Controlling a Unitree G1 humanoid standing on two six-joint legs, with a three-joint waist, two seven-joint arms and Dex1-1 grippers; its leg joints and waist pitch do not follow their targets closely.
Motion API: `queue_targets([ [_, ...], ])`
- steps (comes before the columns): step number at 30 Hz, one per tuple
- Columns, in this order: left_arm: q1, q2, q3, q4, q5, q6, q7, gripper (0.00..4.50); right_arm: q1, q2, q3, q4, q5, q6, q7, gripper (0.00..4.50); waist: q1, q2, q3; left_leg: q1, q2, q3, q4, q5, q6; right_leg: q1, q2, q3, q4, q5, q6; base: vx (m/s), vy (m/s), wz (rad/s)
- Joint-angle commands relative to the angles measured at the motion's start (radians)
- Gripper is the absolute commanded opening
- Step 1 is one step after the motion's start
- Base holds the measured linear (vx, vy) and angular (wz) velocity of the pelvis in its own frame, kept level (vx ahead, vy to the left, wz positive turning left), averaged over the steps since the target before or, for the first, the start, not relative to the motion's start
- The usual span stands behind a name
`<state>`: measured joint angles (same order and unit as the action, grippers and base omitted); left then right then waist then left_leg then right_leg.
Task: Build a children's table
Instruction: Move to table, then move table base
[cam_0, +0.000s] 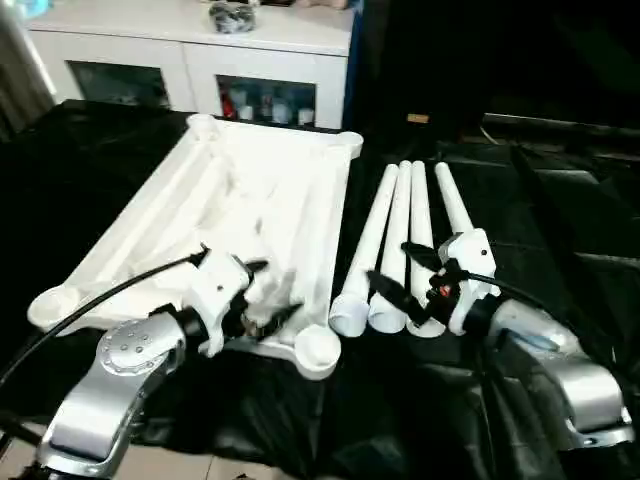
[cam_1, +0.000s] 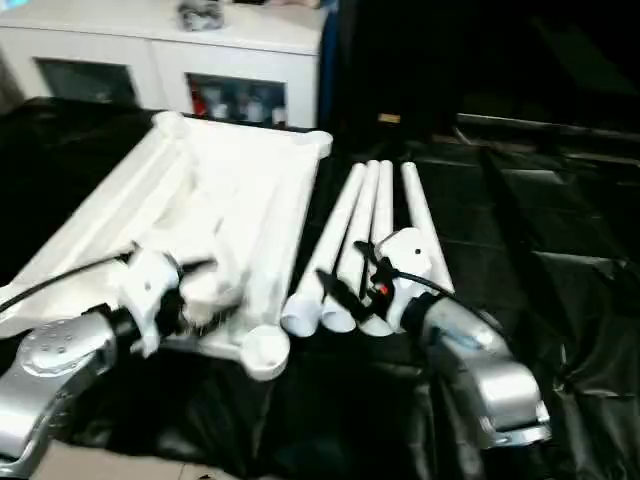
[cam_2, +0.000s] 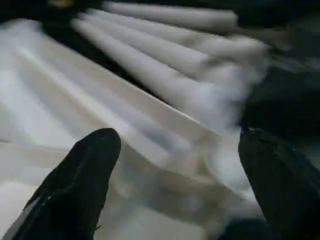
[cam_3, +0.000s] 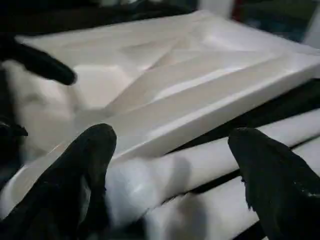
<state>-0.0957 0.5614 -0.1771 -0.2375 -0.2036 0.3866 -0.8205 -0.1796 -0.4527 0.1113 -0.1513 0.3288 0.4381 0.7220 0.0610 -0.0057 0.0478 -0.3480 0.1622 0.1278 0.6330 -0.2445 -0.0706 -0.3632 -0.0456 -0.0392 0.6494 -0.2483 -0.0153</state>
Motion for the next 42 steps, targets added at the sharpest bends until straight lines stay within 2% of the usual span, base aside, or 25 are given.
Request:
queue_targets([
  [1,-0.033,0.027,-0.022,0.027,0.005,-0.006,-0.074,3.92,-0.015,-0.035,0.012,-0.029,0.018,0.019,0.052,4.16,-0.001,0.005,-0.033,0.009,0.059,-0.007,-0.102,-0.227,0.008,0.031,-0.092,0.057,-0.102,-0.262,-0.186,-0.055,0.004,0.02],
  [3,-0.053,0.051,-0.037,0.055,0.024,-0.028,-0.102,3.92,-0.014,-0.059,0.024,-0.04,0.019,0.02,0.08,4.16,0.0,0.004,-0.034,0.006,0.061,-0.004,-0.103,-0.199,0.009,0.029,-0.09,0.056,-0.101,-0.253,-0.177,0.0,0.0,0.0],
  [4,-0.073,0.076,-0.05,0.082,0.035,-0.049,-0.128,3.73,-0.013,-0.078,0.031,-0.049,0.024,0.03,0.107,4.16,0.001,0.002,-0.035,0.006,0.063,0.001,-0.102,-0.184,0.01,0.027,-0.092,0.056,-0.101,-0.242,-0.174,0.0,0.0,0.0],
  [5,-0.084,0.093,-0.06,0.098,0.04,-0.064,-0.152,3.73,-0.013,-0.087,0.035,-0.056,0.026,0.035,0.121,4.16,0.002,0.002,-0.039,0.005,0.063,0.003,-0.1,-0.166,0.012,0.027,-0.09,0.057,-0.097,-0.22,-0.17,0.0,0.0,0.0],
  [6,-0.093,0.107,-0.069,0.114,0.045,-0.076,-0.174,3.58,-0.013,-0.095,0.04,-0.064,0.033,0.046,0.135,4.16,0.002,0.002,-0.039,0.001,0.062,0.004,-0.102,-0.158,0.016,0.028,-0.091,0.056,-0.097,-0.205,-0.168,0.0,0.0,0.0],
  [8,-0.109,0.124,-0.081,0.143,0.061,-0.098,-0.203,3.39,-0.012,-0.106,0.046,-0.08,0.047,0.071,0.162,4.16,0.004,0.002,-0.041,0.003,0.062,0.006,-0.103,-0.153,0.018,0.027,-0.091,0.056,-0.098,-0.202,-0.164,0.0,0.0,0.0],
  [14,-0.172,0.172,-0.133,0.234,0.107,-0.15,-0.296,2.89,-0.01,-0.173,0.092,-0.127,0.081,0.124,0.256,4.16,0.006,0.007,-0.05,-0.003,0.063,0.008,-0.096,-0.058,0.036,0.032,-0.091,0.053,-0.079,-0.012,-0.205,0.0,0.0,0.0],
  [20,-0.211,0.179,-0.163,0.279,0.117,-0.149,-0.349,2.45,-0.02,-0.177,0.096,-0.133,0.077,0.138,0.268,4.16,0.006,0.007,-0.048,-0.001,0.066,0.01,-0.097,-0.075,0.031,0.032,-0.094,0.053,-0.078,-0.012,-0.232,0.0,0.0,0.0],
  [24,-0.226,0.177,-0.173,0.292,0.119,-0.135,-0.375,2.07,-0.025,-0.18,0.101,-0.134,0.078,0.141,0.265,4.16,0.006,0.006,-0.046,0.0,0.066,0.011,-0.098,-0.094,0.024,0.031,-0.095,0.054,-0.083,-0.054,-0.232,0.0,0.0,0.0],
  [27,-0.232,0.175,-0.175,0.296,0.109,-0.13,-0.385,2.01,-0.025,-0.179,0.104,-0.132,0.074,0.139,0.264,4.16,0.006,0.006,-0.045,0.0,0.067,0.011,-0.1,-0.103,0.019,0.031,-0.096,0.054,-0.084,-0.071,-0.231,0.0,0.0,0.0],
  [28,-0.235,0.175,-0.177,0.301,0.112,-0.13,-0.388,1.75,-0.024,-0.179,0.106,-0.131,0.071,0.139,0.266,4.16,0.007,0.005,-0.046,-0.001,0.067,0.011,-0.099,-0.099,0.019,0.031,-0.097,0.054,-0.083,-0.068,-0.23,0.0,0.0,0.0],
  [29,-0.235,0.175,-0.177,0.301,0.112,-0.13,-0.388,1.68,-0.024,-0.179,0.106,-0.131,0.071,0.139,0.266,4.16,0.006,0.005,-0.046,-0.001,0.067,0.01,-0.099,-0.093,0.021,0.032,-0.096,0.054,-0.082,-0.062,-0.23,0.0,0.0,0.0],
  [36,-0.269,0.177,-0.211,0.354,0.188,-0.16,-0.385,1.14,-0.031,-0.17,0.12,-0.12,0.053,0.13,0.266,4.16,0.007,0.004,-0.048,-0.002,0.067,0.01,-0.098,-0.076,0.025,0.034,-0.097,0.054,-0.081,-0.039,-0.228,0.0,0.0,0.0],
  [39,-0.291,0.177,-0.234,0.393,0.237,-0.178,-0.371,0.79,-0.034,-0.168,0.125,-0.114,0.047,0.125,0.266,4.16,0.007,0.011,-0.048,-0.001,0.067,0.01,-0.098,-0.084,0.021,0.032,-0.096,0.054,-0.082,-0.04,-0.228,0.0,0.0,0.0],
  [42,-0.303,0.18,-0.248,0.41,0.261,-0.19,-0.365,0.58,-0.034,-0.168,0.127,-0.112,0.043,0.122,0.264,4.16,0.007,0.01,-0.047,-0.001,0.068,0.009,-0.099,-0.091,0.017,0.033,-0.097,0.054,-0.083,-0.04,-0.231,0.0,0.0,0.0],
])
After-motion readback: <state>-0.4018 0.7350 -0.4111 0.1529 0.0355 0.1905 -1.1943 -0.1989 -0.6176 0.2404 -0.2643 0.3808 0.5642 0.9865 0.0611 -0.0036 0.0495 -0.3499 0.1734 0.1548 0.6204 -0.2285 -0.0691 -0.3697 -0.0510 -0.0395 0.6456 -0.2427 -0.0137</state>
